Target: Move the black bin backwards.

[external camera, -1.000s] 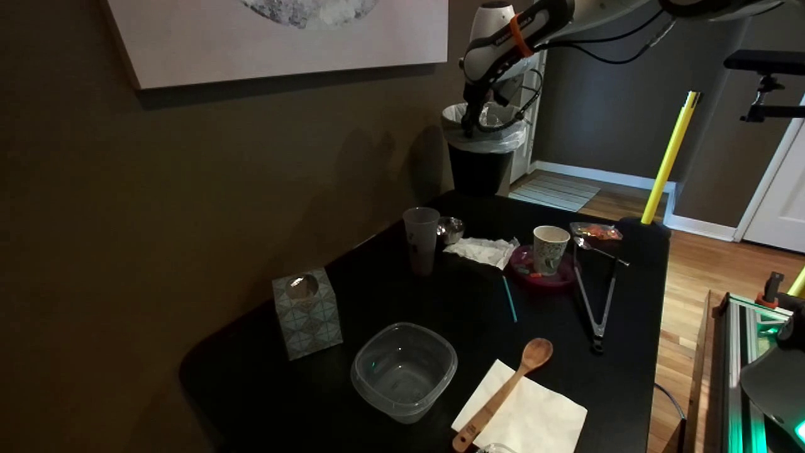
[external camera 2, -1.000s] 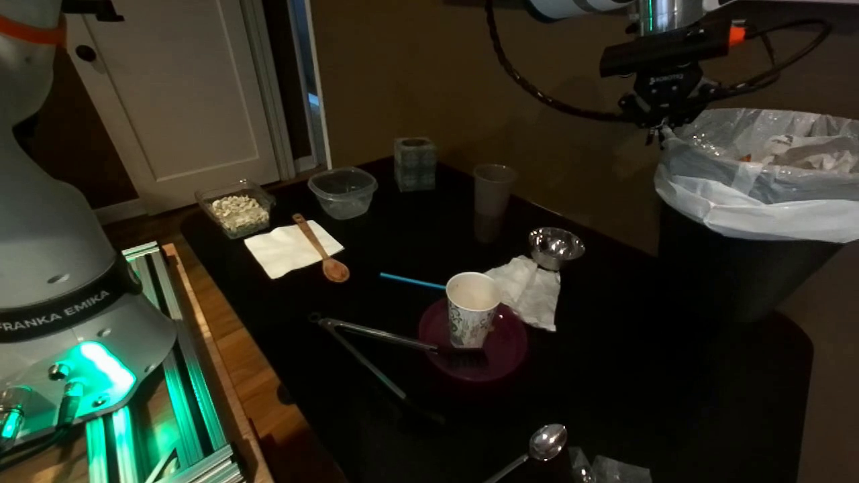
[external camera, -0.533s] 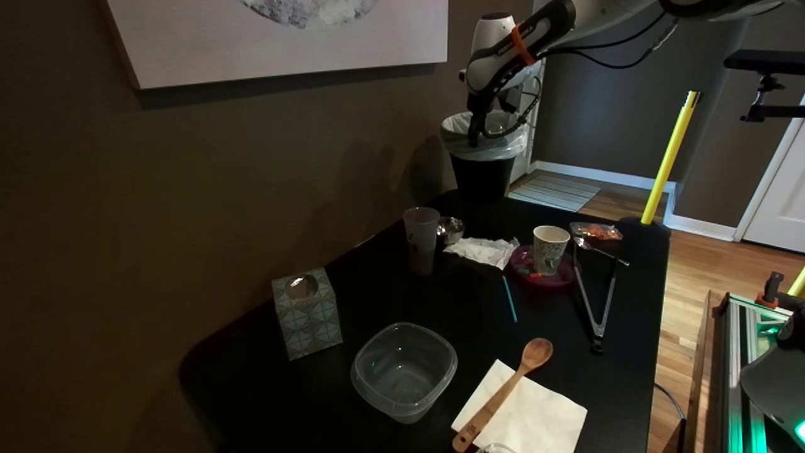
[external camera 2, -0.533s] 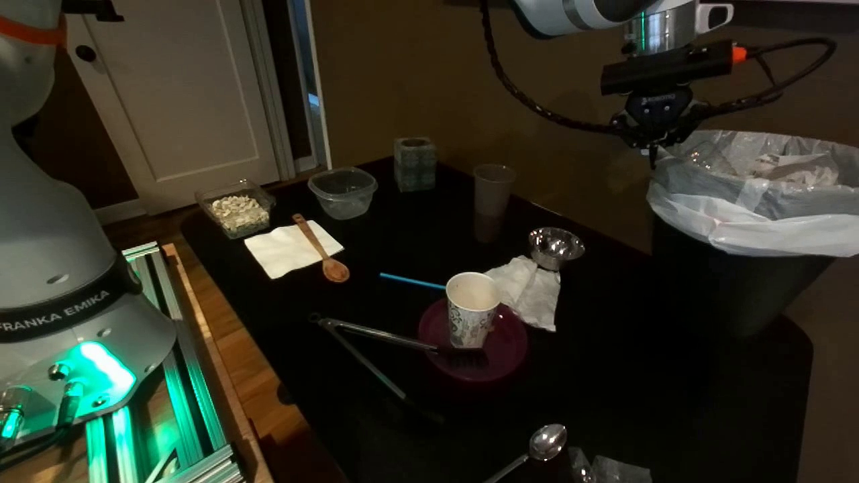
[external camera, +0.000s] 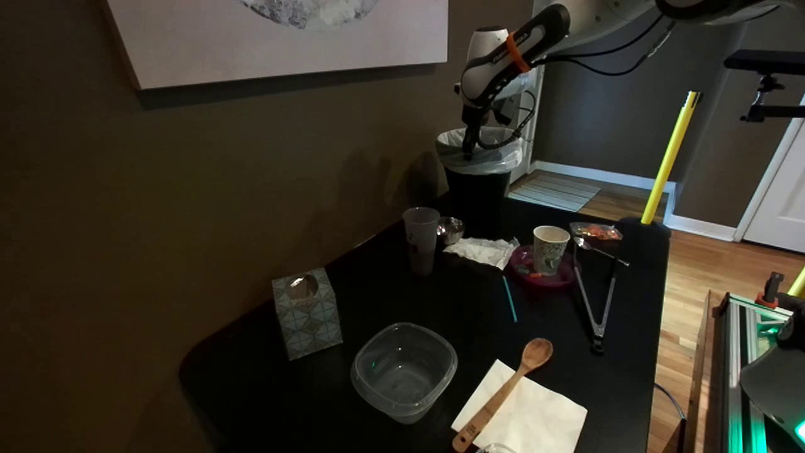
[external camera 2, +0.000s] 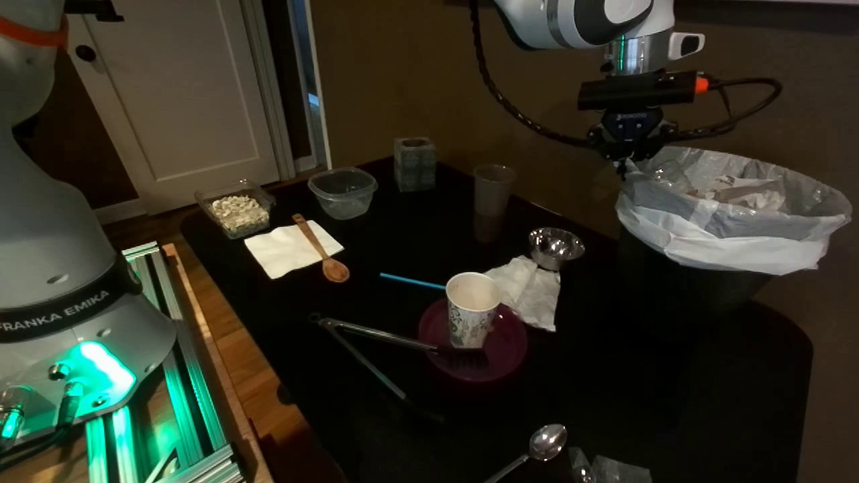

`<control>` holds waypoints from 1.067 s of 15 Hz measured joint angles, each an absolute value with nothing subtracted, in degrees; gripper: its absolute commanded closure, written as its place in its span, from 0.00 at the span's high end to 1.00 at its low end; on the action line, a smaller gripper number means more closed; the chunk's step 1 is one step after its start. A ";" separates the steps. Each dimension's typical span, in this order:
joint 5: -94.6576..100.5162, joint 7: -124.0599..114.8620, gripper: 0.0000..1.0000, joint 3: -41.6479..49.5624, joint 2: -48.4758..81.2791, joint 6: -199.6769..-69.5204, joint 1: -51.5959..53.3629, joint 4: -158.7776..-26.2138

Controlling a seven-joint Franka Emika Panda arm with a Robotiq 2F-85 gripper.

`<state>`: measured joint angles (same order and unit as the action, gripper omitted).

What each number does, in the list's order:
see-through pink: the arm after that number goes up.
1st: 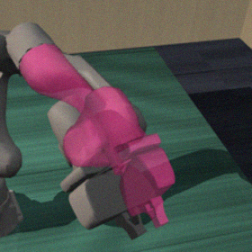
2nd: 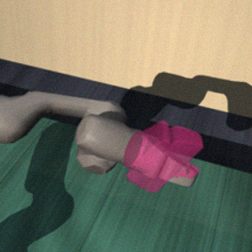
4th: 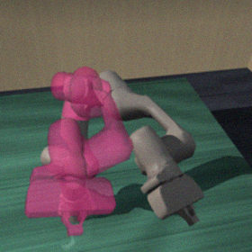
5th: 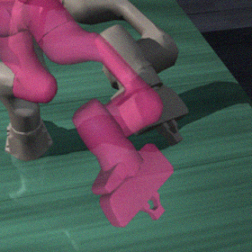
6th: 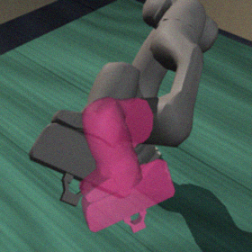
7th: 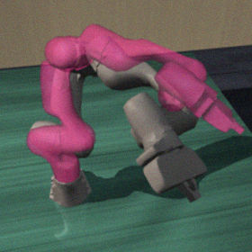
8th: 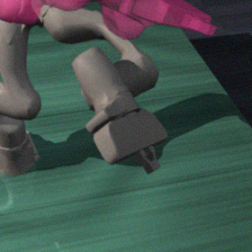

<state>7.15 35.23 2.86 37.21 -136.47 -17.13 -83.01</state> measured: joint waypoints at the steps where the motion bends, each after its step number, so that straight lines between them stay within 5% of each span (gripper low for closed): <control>1: 6.79 35.23 0.01 2.50 37.21 -136.29 -17.12 -83.01; 16: 3.48 34.13 0.01 1.70 37.47 -135.70 -17.34 -83.01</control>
<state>3.48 34.13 1.70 37.47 -135.70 -17.34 -83.01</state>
